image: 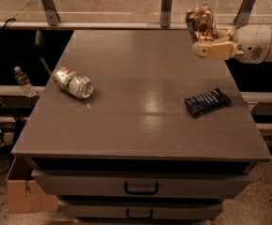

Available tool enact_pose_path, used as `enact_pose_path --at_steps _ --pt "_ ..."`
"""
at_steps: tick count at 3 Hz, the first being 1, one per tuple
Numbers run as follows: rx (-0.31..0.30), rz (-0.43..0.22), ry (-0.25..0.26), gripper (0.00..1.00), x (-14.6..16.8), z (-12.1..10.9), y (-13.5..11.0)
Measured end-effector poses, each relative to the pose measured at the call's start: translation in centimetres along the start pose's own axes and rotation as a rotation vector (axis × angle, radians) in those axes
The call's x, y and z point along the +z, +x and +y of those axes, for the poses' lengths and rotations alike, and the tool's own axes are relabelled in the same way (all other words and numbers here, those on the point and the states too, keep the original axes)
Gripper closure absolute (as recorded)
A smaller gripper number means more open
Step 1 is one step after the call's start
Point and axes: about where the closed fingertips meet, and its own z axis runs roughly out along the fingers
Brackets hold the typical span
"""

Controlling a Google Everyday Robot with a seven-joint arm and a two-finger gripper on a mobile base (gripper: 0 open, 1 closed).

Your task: Place orange can upright

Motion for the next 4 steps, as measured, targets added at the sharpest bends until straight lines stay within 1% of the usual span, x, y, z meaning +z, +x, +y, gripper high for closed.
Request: enact_pose_path --at_steps 1,2,3,4 --pt "-0.006 -0.011 -0.012 1.0 0.0 0.0 0.4" --pt "-0.01 -0.027 -0.018 1.0 0.6 0.0 0.6" --pt "-0.053 -0.069 -0.045 1.0 0.5 -0.4 1.7" --pt "-0.13 -0.088 -0.077 1.0 -0.7 -1.1 3.3"
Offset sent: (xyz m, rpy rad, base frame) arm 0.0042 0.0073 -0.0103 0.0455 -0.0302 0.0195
